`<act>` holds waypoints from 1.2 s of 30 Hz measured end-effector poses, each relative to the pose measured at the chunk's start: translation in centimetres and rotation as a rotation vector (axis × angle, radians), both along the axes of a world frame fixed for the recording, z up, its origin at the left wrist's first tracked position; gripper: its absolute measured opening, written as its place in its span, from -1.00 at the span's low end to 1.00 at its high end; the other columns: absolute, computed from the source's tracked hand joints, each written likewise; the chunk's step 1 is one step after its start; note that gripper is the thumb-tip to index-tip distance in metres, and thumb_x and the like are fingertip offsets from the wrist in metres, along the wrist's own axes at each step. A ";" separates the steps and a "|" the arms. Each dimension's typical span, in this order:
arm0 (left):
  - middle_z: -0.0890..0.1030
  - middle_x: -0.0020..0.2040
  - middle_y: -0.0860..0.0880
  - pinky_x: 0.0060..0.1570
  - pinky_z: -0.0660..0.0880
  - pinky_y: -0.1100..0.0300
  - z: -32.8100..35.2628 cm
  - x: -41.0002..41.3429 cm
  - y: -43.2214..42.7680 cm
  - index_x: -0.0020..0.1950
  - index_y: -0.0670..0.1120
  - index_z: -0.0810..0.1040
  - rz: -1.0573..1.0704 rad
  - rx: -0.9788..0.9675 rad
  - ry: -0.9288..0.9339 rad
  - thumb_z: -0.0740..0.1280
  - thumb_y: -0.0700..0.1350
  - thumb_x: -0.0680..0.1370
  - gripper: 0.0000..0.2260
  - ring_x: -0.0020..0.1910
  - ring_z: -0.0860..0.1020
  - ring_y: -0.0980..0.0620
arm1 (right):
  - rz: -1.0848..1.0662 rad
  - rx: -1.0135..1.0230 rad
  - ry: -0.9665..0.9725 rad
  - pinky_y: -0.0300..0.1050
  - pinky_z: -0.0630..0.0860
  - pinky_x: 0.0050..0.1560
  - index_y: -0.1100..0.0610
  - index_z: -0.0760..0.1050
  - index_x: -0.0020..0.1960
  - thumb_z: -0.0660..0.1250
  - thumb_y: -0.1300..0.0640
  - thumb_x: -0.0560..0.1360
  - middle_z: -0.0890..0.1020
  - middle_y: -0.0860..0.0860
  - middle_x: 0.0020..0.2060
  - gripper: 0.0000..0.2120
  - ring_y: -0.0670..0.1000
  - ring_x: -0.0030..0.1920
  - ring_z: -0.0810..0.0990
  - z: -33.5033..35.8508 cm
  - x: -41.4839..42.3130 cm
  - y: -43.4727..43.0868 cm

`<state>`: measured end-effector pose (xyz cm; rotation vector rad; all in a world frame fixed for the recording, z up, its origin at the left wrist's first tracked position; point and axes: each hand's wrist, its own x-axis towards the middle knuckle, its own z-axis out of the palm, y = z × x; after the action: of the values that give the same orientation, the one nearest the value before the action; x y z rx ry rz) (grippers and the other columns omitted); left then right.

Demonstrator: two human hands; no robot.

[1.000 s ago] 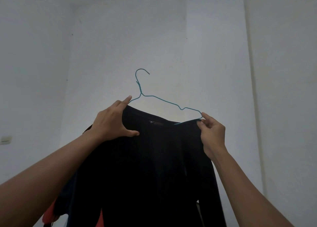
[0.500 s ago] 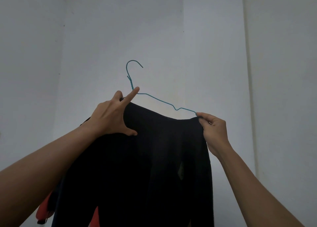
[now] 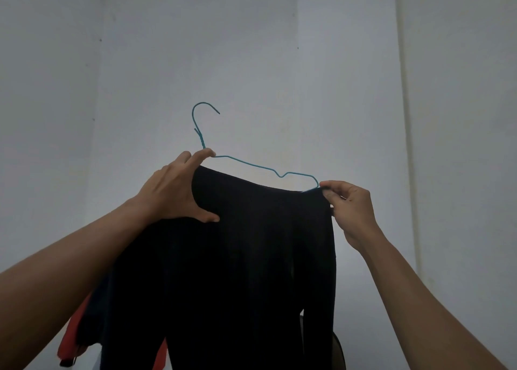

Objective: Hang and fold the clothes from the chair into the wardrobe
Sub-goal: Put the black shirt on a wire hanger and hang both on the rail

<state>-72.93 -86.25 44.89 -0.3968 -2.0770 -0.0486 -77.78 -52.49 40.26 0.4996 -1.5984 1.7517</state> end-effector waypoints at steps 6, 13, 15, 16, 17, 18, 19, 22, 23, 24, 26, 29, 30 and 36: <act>0.49 0.09 -0.01 -0.02 0.56 -0.09 -0.3 -0.4 0.0 0.45 0.19 0.17 0.006 0.023 -0.063 0.55 0.46 -0.04 0.15 0.02 0.54 -0.10 | -0.044 0.005 -0.014 -0.24 0.61 -0.02 0.06 0.66 -0.02 0.33 0.30 0.58 0.70 -0.03 -0.11 -0.81 -0.06 -0.06 0.68 0.1 -0.2 -0.4; 0.37 -0.02 0.01 -0.19 0.53 0.01 -0.2 -0.5 0.5 0.48 0.14 0.18 0.102 -0.069 -0.050 0.53 0.47 -0.01 0.15 -0.18 0.50 -0.08 | -0.072 0.020 -0.007 -0.16 0.63 0.01 0.06 0.66 0.00 0.32 0.26 0.59 0.68 -0.02 -0.07 -0.83 -0.09 -0.10 0.66 -0.6 -0.4 -0.3; 0.35 -0.02 0.02 -0.21 0.50 0.04 -0.2 -0.6 0.6 0.49 0.16 0.18 0.117 -0.075 -0.036 0.55 0.44 0.01 0.14 -0.20 0.49 -0.08 | -0.047 0.019 0.007 -0.12 0.64 -0.01 0.05 0.66 -0.01 0.32 0.26 0.59 0.69 -0.05 -0.13 -0.83 -0.10 -0.14 0.66 -0.9 -0.4 -0.3; 0.34 -0.02 0.02 -0.22 0.48 0.06 -0.2 -0.6 0.6 0.49 0.17 0.18 0.125 -0.075 -0.032 0.55 0.43 0.01 0.13 -0.21 0.48 -0.08 | -0.033 0.019 0.015 -0.12 0.64 -0.02 0.05 0.66 -0.02 0.32 0.26 0.59 0.70 -0.07 -0.16 -0.83 -0.11 -0.16 0.66 -1.0 -0.4 -0.3; 0.33 -0.02 0.02 -0.24 0.45 0.07 -0.1 -0.6 0.5 0.49 0.17 0.18 0.132 -0.077 -0.031 0.56 0.42 0.02 0.13 -0.21 0.48 -0.08 | -0.025 0.021 0.025 -0.12 0.64 -0.03 0.06 0.65 -0.02 0.32 0.26 0.59 0.70 -0.09 -0.18 -0.83 -0.12 -0.17 0.66 -1.1 -0.4 -0.3; 0.32 -0.02 0.02 -0.25 0.44 0.09 0.0 -0.6 0.5 0.49 0.17 0.18 0.141 -0.081 -0.030 0.56 0.41 0.02 0.13 -0.22 0.48 -0.08 | -0.019 0.024 0.032 -0.13 0.63 -0.05 0.06 0.65 -0.02 0.32 0.27 0.59 0.70 -0.09 -0.19 -0.83 -0.12 -0.17 0.66 -1.3 -0.3 -0.4; 0.32 -0.01 0.02 -0.26 0.43 0.09 0.0 -0.6 0.5 0.49 0.17 0.18 0.152 -0.087 -0.027 0.57 0.41 0.02 0.13 -0.23 0.48 -0.08 | -0.007 0.026 0.035 -0.15 0.62 -0.08 0.07 0.64 -0.02 0.31 0.27 0.59 0.69 -0.08 -0.19 -0.83 -0.12 -0.18 0.66 -1.4 -0.3 -0.4; 0.31 0.01 0.01 -0.29 0.42 0.11 0.0 -0.6 0.6 0.49 0.15 0.20 0.182 -0.123 -0.005 0.56 0.41 0.02 0.12 -0.28 0.49 -0.11 | 0.058 0.023 0.027 -0.12 0.61 -0.13 0.09 0.62 0.00 0.28 0.29 0.61 0.69 -0.04 -0.20 -0.82 -0.07 -0.19 0.64 -1.9 -0.3 -0.7; 0.33 0.02 0.00 -0.30 0.42 0.12 -0.1 -0.6 0.6 0.49 0.14 0.20 0.195 -0.139 0.002 0.56 0.41 0.03 0.11 -0.31 0.49 -0.11 | 0.067 0.022 0.019 -0.10 0.62 -0.11 0.09 0.61 0.00 0.27 0.29 0.61 0.69 -0.03 -0.20 -0.82 -0.06 -0.18 0.64 -2.1 -0.4 -0.7; 0.35 0.04 -0.02 -0.31 0.42 0.12 -0.2 -0.5 0.6 0.49 0.14 0.21 0.208 -0.154 0.009 0.55 0.41 0.03 0.11 -0.33 0.48 -0.11 | 0.067 0.023 0.013 -0.09 0.62 -0.10 0.09 0.61 0.00 0.27 0.29 0.62 0.70 -0.03 -0.19 -0.82 -0.06 -0.18 0.64 -2.2 -0.5 -0.7; 0.37 0.06 -0.04 -0.33 0.44 0.12 -0.4 -0.4 0.4 0.48 0.12 0.23 0.223 -0.176 0.017 0.55 0.41 0.04 0.09 -0.36 0.47 -0.10 | 0.056 0.033 0.010 -0.11 0.62 -0.08 0.09 0.62 0.00 0.27 0.29 0.62 0.70 -0.02 -0.17 -0.82 -0.06 -0.16 0.64 -2.5 -0.6 -0.8; 0.40 0.07 -0.06 -0.35 0.43 0.13 -0.7 -0.4 0.0 0.45 0.09 0.26 0.227 -0.182 0.018 0.56 0.38 0.05 0.06 -0.38 0.44 -0.10 | 0.020 0.074 0.010 -0.18 0.64 -0.06 0.07 0.63 -0.01 0.27 0.29 0.61 0.70 0.01 -0.13 -0.80 -0.09 -0.15 0.65 -2.6 -0.7 -1.2; 0.40 0.07 -0.07 -0.35 0.43 0.13 -0.8 -0.4 -0.1 0.45 0.08 0.27 0.230 -0.178 0.019 0.57 0.38 0.06 0.05 -0.38 0.43 -0.10 | 0.011 0.077 0.004 -0.19 0.64 -0.08 0.07 0.64 -0.01 0.28 0.28 0.61 0.70 0.00 -0.14 -0.80 -0.11 -0.17 0.66 -2.6 -0.7 -1.4; 0.41 0.06 -0.09 -0.38 0.44 0.12 -1.5 -0.3 -1.0 0.45 0.05 0.29 0.177 -0.168 0.053 0.59 0.32 0.07 0.04 -0.41 0.40 -0.10 | 0.022 0.176 -0.048 -0.14 0.63 -0.03 0.10 0.66 0.00 0.32 0.26 0.60 0.73 0.00 -0.12 -0.85 -0.05 -0.10 0.69 -3.0 -1.1 -1.2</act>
<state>-73.26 -87.29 43.40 -0.3101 -2.0626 0.2410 -78.85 -53.73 37.22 0.5640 -1.7975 1.6578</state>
